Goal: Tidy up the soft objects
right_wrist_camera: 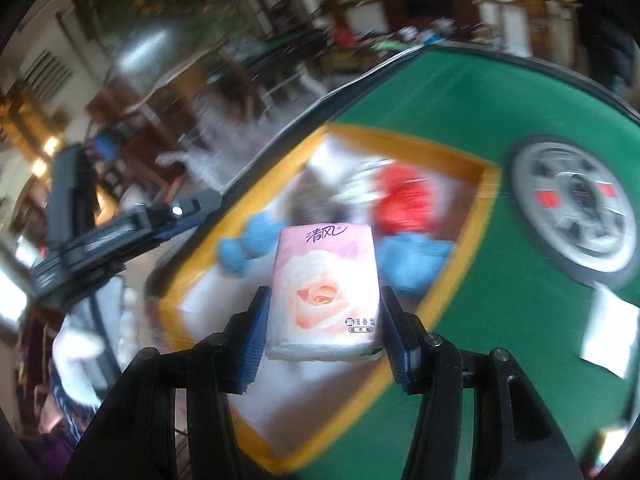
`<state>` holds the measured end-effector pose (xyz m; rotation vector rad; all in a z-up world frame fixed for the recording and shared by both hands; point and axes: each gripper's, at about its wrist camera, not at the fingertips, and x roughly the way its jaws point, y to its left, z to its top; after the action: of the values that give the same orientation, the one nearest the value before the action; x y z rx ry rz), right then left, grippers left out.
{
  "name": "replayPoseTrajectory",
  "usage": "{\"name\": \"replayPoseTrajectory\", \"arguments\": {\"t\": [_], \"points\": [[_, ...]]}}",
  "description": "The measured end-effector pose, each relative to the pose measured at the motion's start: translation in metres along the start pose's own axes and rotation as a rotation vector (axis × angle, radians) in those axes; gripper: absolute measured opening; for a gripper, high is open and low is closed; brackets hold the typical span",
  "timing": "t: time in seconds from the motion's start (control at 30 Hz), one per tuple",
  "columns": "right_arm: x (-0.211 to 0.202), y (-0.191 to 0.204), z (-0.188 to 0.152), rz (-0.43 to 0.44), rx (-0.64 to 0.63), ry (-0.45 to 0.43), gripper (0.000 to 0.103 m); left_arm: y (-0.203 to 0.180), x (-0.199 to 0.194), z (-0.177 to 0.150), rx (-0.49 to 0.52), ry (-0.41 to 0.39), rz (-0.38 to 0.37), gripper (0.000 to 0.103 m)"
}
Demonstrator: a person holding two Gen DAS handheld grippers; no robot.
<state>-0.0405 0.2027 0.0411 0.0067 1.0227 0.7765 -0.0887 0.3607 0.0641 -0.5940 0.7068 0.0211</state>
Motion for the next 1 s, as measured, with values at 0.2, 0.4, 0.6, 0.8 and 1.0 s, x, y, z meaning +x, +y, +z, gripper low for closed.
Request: {"name": "replayPoseTrajectory", "arguments": {"t": [0.2, 0.4, 0.6, 0.8, 1.0], "points": [[0.076, 0.026, 0.012, 0.054, -0.002, 0.158, 0.048, 0.014, -0.018, -0.009, -0.037, -0.021, -0.023, 0.067], [0.112, 0.032, 0.029, -0.055, 0.011, 0.186, 0.048, 0.023, -0.026, -0.013, -0.054, -0.037, -0.036, 0.067], [0.124, 0.036, 0.048, -0.133, -0.014, 0.161, 0.048, 0.024, -0.028, -0.016, -0.057, -0.044, -0.044, 0.067], [0.12, 0.031, 0.051, -0.113, -0.01, 0.142, 0.057, 0.019, -0.027, -0.017, -0.034, -0.037, -0.025, 0.068], [0.042, 0.017, 0.03, -0.072, -0.01, -0.003, 0.064, -0.014, -0.027, -0.024, 0.067, -0.052, 0.027, 0.069]]}}
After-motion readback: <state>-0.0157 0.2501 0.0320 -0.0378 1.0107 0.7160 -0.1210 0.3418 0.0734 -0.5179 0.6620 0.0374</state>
